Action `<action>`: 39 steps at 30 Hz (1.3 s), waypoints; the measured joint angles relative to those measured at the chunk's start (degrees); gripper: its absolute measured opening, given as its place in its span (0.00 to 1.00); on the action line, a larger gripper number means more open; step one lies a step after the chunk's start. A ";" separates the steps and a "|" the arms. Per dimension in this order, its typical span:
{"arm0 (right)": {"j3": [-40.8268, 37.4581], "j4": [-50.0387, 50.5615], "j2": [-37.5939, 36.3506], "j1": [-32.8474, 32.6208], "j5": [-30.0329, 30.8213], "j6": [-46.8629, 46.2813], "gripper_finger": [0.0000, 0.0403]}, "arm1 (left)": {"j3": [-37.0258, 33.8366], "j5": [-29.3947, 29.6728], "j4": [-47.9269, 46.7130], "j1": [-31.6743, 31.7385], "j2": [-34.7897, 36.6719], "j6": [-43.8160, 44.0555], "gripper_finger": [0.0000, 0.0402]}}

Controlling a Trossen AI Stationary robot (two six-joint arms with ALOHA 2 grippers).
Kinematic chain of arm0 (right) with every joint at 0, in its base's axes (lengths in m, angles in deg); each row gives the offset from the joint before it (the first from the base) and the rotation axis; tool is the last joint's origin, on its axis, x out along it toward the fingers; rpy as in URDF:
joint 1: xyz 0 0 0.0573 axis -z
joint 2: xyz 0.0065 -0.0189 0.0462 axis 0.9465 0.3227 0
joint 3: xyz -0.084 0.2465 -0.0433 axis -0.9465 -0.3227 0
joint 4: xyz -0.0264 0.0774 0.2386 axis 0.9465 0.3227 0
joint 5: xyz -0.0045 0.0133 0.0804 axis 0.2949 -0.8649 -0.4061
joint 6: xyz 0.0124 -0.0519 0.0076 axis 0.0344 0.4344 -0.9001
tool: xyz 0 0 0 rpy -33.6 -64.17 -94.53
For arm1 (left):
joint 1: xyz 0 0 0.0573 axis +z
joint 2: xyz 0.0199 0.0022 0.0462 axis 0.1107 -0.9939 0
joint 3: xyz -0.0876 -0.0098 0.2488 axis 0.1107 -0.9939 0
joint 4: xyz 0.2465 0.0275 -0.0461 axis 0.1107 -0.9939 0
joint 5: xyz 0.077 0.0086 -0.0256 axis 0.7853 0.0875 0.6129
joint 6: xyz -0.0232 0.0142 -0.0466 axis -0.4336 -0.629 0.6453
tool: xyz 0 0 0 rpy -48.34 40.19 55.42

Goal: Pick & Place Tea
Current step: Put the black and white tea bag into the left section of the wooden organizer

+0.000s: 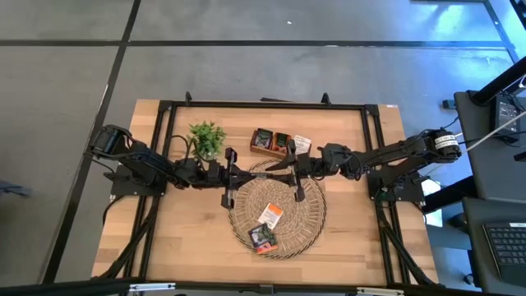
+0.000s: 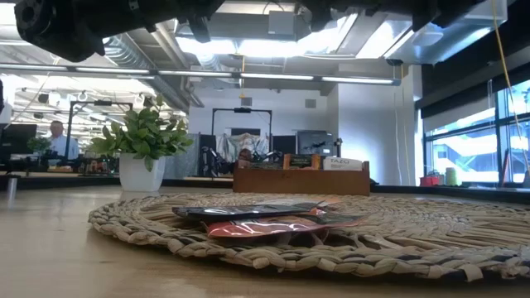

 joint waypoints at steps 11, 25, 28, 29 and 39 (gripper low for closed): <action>0.02 -0.63 -0.07 0.00 0.02 1.22 0.14 | 0.00 0.92 -0.78 0.00 0.00 0.62 0.02; 0.02 0.51 -0.07 0.11 1.75 2.71 0.01 | 0.00 5.23 -2.48 -0.42 0.39 -0.01 0.15; 0.02 1.84 -0.95 1.06 1.70 2.87 0.01 | -0.54 7.99 -2.43 -1.52 0.48 -1.74 0.23; 0.02 2.86 -1.45 1.73 1.67 2.77 0.01 | -1.14 9.10 -2.47 -1.99 0.63 -3.85 0.25; 0.08 8.16 -0.33 11.57 4.68 1.21 0.01 | -5.96 31.74 -1.82 -7.27 2.30 -9.09 0.31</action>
